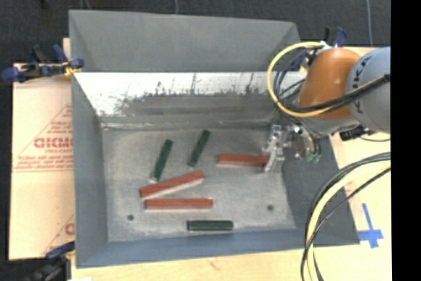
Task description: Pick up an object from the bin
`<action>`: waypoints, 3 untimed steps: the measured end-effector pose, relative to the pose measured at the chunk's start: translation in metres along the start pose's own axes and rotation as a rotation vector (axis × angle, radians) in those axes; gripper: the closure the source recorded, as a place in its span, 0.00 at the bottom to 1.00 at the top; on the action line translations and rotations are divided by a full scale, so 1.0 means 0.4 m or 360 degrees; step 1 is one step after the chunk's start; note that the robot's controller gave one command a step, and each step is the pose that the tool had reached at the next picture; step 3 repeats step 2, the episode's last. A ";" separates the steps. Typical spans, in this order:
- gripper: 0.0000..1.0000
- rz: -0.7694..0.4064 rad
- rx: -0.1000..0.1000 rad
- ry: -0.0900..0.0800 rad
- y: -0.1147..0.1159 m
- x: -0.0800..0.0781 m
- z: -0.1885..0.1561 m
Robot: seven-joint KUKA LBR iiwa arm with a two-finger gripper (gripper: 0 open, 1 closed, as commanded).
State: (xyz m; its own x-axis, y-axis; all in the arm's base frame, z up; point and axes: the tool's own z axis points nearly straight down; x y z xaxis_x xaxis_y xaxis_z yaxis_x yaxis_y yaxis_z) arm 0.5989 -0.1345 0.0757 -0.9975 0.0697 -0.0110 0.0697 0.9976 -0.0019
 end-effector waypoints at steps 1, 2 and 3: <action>1.00 -0.0001 0.0000 0.0000 0.000 0.000 0.000; 1.00 0.0083 0.0000 0.0000 -0.040 0.022 -0.418; 1.00 0.0083 0.0000 0.0000 -0.040 0.022 -0.418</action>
Offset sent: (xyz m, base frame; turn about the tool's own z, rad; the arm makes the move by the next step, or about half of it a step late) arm -0.0141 -0.0139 0.1632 0.0567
